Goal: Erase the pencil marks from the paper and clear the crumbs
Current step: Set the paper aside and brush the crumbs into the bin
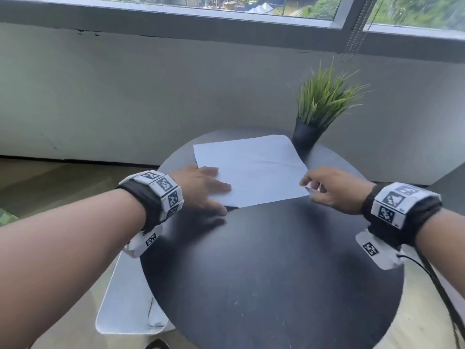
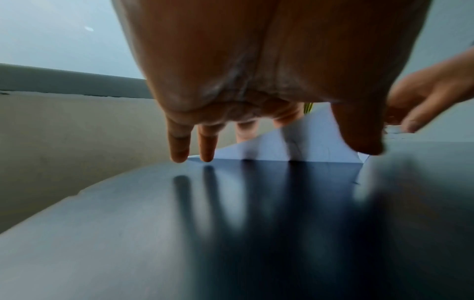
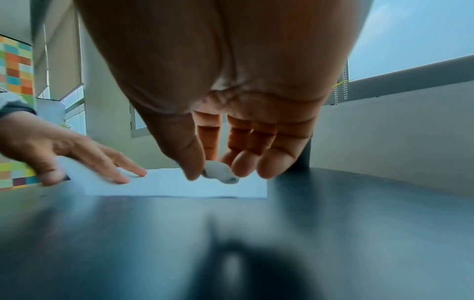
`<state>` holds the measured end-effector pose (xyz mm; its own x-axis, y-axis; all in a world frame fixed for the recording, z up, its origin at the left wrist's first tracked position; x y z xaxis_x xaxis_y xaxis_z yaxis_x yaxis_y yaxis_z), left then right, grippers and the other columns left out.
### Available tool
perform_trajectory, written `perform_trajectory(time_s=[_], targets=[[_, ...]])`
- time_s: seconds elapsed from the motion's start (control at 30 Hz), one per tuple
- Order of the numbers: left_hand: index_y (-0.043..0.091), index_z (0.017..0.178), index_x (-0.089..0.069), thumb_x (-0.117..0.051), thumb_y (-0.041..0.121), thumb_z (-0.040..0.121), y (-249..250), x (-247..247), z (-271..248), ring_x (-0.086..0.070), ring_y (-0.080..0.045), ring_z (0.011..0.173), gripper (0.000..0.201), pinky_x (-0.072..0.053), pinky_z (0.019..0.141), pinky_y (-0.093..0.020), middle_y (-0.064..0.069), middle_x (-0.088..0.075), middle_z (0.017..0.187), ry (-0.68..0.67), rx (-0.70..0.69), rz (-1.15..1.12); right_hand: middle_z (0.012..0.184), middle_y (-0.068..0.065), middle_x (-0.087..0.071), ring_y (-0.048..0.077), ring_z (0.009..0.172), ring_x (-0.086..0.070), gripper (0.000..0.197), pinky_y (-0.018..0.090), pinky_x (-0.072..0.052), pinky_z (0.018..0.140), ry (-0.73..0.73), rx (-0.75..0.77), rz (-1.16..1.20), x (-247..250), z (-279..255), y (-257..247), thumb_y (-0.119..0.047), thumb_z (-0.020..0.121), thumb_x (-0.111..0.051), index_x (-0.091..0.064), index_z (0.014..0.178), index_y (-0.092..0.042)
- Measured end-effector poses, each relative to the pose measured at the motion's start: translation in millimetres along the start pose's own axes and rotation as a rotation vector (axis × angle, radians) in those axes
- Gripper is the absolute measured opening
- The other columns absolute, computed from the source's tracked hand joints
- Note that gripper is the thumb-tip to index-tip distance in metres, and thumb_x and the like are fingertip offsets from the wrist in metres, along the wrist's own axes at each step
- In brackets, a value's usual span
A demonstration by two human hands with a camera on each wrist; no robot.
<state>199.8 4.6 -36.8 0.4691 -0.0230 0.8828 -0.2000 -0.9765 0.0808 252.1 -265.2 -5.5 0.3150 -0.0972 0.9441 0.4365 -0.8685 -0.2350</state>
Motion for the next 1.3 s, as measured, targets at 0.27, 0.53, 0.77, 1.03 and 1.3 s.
perform_trajectory(time_s=[0.27,0.53,0.77,1.03,1.3], targets=[[0.062,0.143,-0.016,-0.022,0.095,0.068,-15,7,29,-0.011,-0.028,0.147,0.082,-0.02,0.116,-0.052,0.017,-0.002,0.163,-0.025,-0.008,0.053,0.106,0.004,-0.053,0.027,0.098,-0.053,0.009,0.031,-0.04,0.081,0.042,-0.059,-0.022,-1,85,-9,-0.023,0.092,-0.055,-0.056,0.1,-0.019],[0.044,0.155,0.0,-0.034,0.084,0.08,-21,8,2,0.013,-0.02,0.152,0.092,-0.007,0.122,-0.05,0.007,0.018,0.164,0.093,0.022,-0.043,0.126,-0.005,-0.054,0.018,0.127,-0.046,0.028,0.033,-0.039,0.101,0.06,0.101,-0.014,-7,19,-47,-0.045,0.093,-0.052,-0.058,0.113,-0.028],[0.024,0.158,0.003,-0.015,0.094,0.063,-11,-56,-75,0.011,-0.025,0.152,0.119,-0.007,0.122,-0.049,-0.004,0.016,0.165,0.057,0.156,-0.045,0.162,-0.003,0.016,0.019,0.149,0.014,0.097,0.045,-0.006,0.121,-0.314,0.219,-0.275,-85,-75,-110,-0.085,0.076,-0.015,0.0,0.154,-0.03],[0.028,0.156,-0.021,0.008,0.097,0.053,52,-65,-115,0.006,-0.016,0.152,0.128,-0.002,0.124,-0.038,-0.001,0.001,0.167,0.152,-0.14,-0.105,0.159,0.0,-0.018,0.026,0.145,-0.019,0.077,0.043,-0.019,0.118,-0.145,-0.045,-0.16,-54,-30,-85,-0.069,0.088,-0.037,-0.024,0.151,-0.025],[0.032,0.145,-0.046,-0.001,0.094,0.064,76,-66,-137,-0.022,-0.01,0.148,0.112,-0.012,0.118,-0.024,0.009,-0.028,0.16,0.174,-0.303,-0.181,0.153,0.001,-0.035,0.015,0.141,-0.029,0.069,0.028,-0.021,0.116,-0.216,0.434,0.026,-74,-96,-166,-0.063,0.092,-0.037,-0.035,0.147,-0.021]])
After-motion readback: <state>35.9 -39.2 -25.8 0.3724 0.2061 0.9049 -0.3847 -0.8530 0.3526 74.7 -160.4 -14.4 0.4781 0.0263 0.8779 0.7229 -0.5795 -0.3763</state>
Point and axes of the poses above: each hand's wrist, its own z-axis towards the middle knuckle, its own x-axis out of the back of the hand, y = z × x, the point moved 9 cm from there along z, towards the middle knuckle
